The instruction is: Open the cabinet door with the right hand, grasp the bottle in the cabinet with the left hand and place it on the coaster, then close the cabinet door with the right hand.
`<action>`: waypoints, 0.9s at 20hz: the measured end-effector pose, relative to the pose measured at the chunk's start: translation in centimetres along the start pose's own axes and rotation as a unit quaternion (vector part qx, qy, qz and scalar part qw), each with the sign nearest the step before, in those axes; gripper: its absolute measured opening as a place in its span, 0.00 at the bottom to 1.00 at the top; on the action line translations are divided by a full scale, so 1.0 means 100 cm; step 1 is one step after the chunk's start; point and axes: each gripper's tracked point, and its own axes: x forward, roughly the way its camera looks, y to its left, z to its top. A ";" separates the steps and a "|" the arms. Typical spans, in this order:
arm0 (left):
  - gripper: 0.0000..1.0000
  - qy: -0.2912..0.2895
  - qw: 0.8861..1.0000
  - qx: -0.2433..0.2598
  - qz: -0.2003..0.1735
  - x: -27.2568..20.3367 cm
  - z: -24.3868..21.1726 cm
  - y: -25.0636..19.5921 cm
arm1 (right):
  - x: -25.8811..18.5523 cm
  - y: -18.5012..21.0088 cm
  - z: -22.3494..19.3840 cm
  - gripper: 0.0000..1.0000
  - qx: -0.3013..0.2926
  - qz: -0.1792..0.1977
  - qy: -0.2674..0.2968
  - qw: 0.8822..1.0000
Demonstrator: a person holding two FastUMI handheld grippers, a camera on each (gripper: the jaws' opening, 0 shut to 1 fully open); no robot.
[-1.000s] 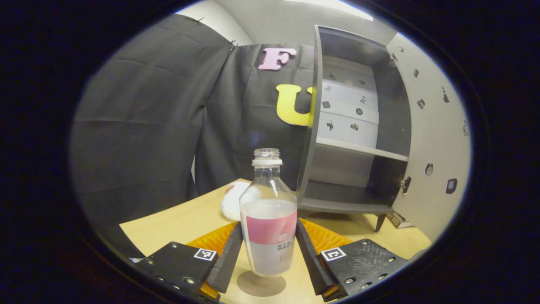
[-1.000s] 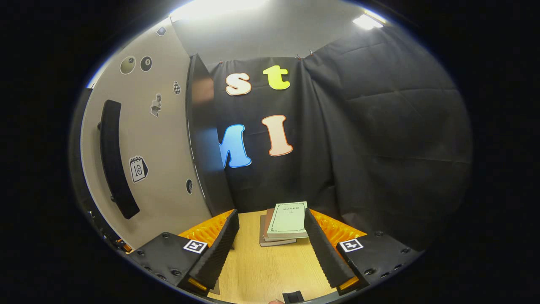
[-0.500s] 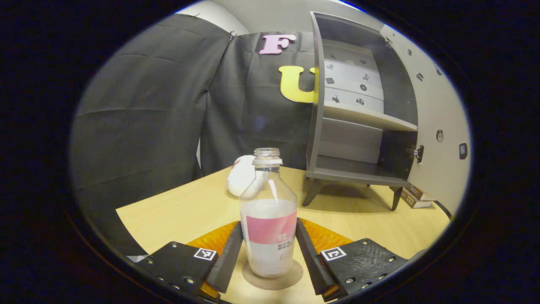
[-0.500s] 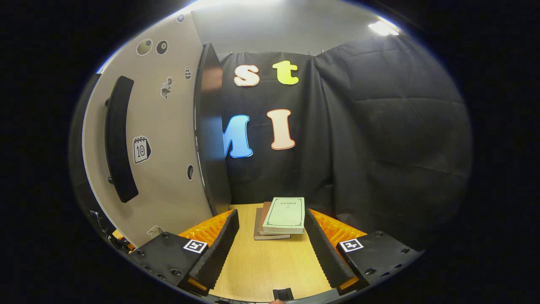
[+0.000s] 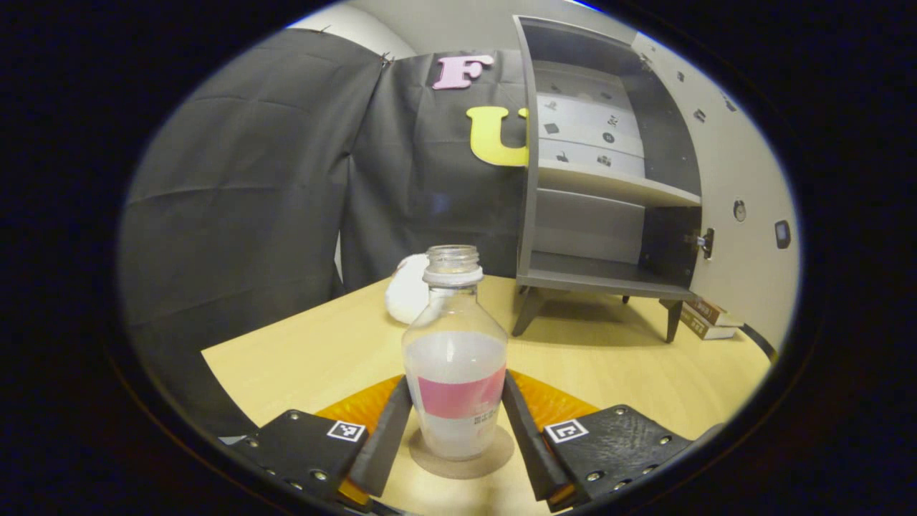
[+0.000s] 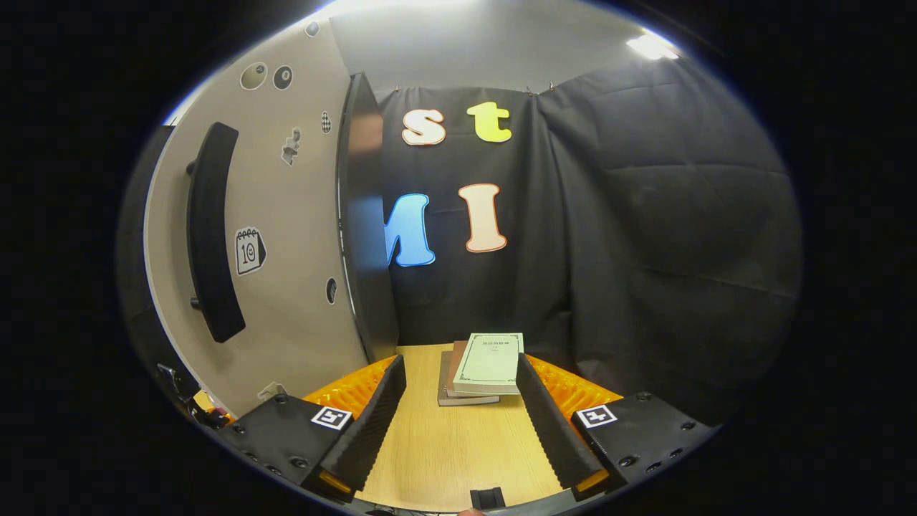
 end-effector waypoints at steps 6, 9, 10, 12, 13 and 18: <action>0.76 -0.008 1.000 0.027 -0.001 -0.009 0.014 -0.007 | 0.003 0.003 -0.002 0.98 0.012 0.010 0.001 1.000; 0.83 -0.026 0.999 0.043 -0.001 -0.014 0.038 -0.010 | 0.005 -0.001 0.000 0.98 0.021 0.012 -0.003 1.000; 0.83 -0.030 0.999 0.045 0.001 -0.015 0.045 -0.010 | 0.005 -0.001 0.001 0.98 0.025 0.014 -0.004 1.000; 0.83 -0.037 0.998 0.046 0.007 -0.019 0.061 -0.009 | 0.006 -0.003 0.005 0.98 0.030 0.018 -0.009 0.999; 0.83 -0.040 0.998 0.047 0.010 -0.022 0.070 -0.009 | 0.007 -0.004 0.006 0.98 0.031 0.020 -0.011 0.999; 0.83 -0.080 0.994 0.061 0.036 -0.051 0.144 -0.004 | 0.011 0.001 0.029 0.98 0.044 0.055 -0.034 0.997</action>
